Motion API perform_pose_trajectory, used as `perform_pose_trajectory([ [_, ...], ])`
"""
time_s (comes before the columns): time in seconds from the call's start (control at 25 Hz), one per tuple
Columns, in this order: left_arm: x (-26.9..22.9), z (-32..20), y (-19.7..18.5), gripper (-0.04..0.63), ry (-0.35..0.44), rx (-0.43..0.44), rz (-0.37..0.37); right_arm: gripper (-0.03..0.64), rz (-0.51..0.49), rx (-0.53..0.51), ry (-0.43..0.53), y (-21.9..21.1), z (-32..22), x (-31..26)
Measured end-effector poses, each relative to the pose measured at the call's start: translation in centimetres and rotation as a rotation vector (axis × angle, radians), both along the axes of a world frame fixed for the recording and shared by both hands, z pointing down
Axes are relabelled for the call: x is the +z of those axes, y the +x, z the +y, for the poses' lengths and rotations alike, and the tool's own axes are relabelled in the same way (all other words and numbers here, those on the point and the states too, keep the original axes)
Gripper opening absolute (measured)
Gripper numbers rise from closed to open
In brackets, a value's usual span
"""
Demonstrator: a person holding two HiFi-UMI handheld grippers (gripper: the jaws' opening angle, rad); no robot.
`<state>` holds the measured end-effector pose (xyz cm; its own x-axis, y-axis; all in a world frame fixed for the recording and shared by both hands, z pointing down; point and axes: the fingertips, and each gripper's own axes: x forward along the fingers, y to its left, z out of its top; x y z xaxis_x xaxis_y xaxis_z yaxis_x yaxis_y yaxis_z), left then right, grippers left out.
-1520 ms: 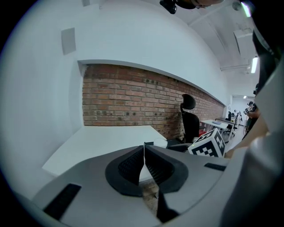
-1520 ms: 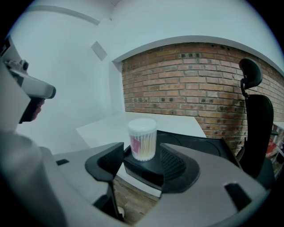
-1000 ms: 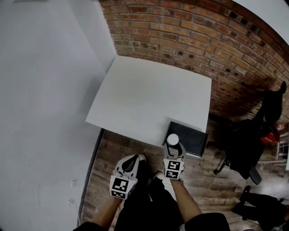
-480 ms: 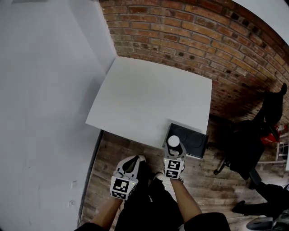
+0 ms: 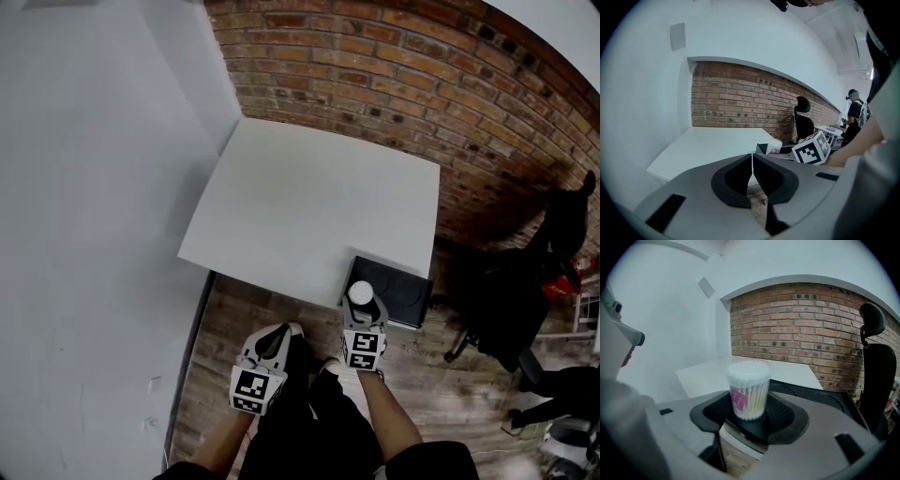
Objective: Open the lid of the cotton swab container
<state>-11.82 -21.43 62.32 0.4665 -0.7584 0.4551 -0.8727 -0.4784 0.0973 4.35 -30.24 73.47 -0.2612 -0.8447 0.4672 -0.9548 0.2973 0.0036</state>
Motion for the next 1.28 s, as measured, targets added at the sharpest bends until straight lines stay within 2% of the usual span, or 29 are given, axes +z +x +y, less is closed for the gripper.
perform_pose_trajectory([
  [0.48,-0.6,-0.1,1.5,0.015,0.018,0.023,0.005,0.241,-0.033,-0.069,-0.047,0.6,0.6,-0.9],
  [0.88,-1.3,-0.1,2.5,0.015,0.039,0.040,-0.001,0.241,-0.069,-0.159,-0.031,0.0,2.3,-3.9],
  [1.28,-3.2,-0.4,5.0,0.017,0.080,0.133,0.026,0.241,-0.116,-0.266,0.007,0.8,4.1,-9.0],
])
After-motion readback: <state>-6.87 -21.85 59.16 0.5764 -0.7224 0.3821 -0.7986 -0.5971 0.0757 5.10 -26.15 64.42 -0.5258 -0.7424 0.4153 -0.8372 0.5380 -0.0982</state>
